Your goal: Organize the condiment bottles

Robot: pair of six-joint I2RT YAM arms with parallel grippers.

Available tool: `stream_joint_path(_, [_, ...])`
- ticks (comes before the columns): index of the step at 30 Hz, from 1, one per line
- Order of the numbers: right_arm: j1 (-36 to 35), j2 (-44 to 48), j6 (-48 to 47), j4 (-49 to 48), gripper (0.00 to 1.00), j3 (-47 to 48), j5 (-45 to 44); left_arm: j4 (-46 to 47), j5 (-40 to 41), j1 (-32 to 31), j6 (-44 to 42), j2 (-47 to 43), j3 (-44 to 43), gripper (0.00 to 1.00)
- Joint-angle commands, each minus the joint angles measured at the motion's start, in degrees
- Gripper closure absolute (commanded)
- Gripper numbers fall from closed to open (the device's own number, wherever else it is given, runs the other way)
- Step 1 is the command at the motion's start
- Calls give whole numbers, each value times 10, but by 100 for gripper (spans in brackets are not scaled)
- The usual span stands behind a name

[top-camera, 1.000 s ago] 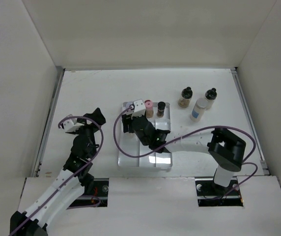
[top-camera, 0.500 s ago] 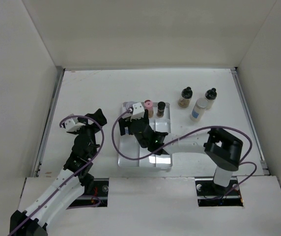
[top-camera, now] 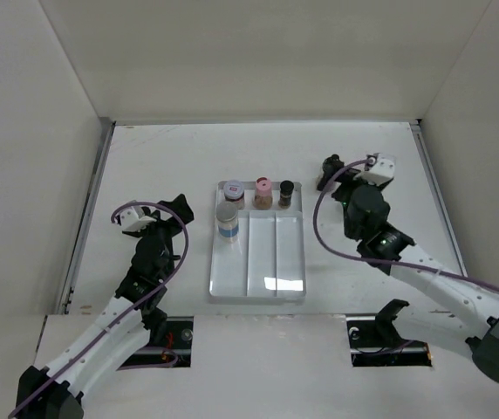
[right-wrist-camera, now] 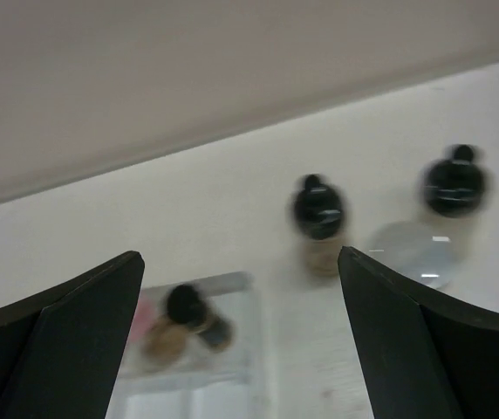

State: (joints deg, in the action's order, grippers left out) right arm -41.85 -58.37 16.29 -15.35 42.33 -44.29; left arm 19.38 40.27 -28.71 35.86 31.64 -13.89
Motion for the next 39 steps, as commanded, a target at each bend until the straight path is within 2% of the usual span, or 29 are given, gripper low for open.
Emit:
stream_joint_path(1, [100, 6, 10, 100, 0, -22, -21, 31, -7, -4, 4, -2, 1, 6])
stream_joint_path(5, [170, -31, 20, 119, 0, -16, 53, 31, -7, -9, 4, -3, 0, 6])
stream_joint_path(16, [233, -158, 60, 117, 0, 53, 140, 34, -13, -6, 5, 11, -3, 6])
stream_joint_path(17, [236, -171, 59, 116, 2, 59, 141, 34, -14, -7, 5, 9, -3, 6])
stream_joint_path(19, [244, -188, 60, 115, 19, 66, 144, 37, -13, -9, 5, 5, 0, 6])
stream_joint_path(22, [241, -180, 63, 97, 39, 53, 139, 37, -14, -3, 5, 11, 0, 6])
stream_joint_path(24, [222, -153, 57, 99, 45, 45, 123, 35, -16, -5, 5, 11, -2, 6])
stream_joint_path(29, [129, -37, 30, 116, 47, 17, 58, 40, -17, -4, 5, 17, -1, 6])
stream_joint_path(32, [47, 17, 28, 143, 47, 11, 54, 41, -13, -10, 6, 14, -1, 6])
stream_joint_path(36, [-42, 27, 40, 129, 47, -4, 55, 47, -14, -8, 6, 27, 1, 7])
stream_joint_path(39, [-77, 0, 37, 111, 46, 7, 56, 49, -12, -12, 8, 31, 0, 7])
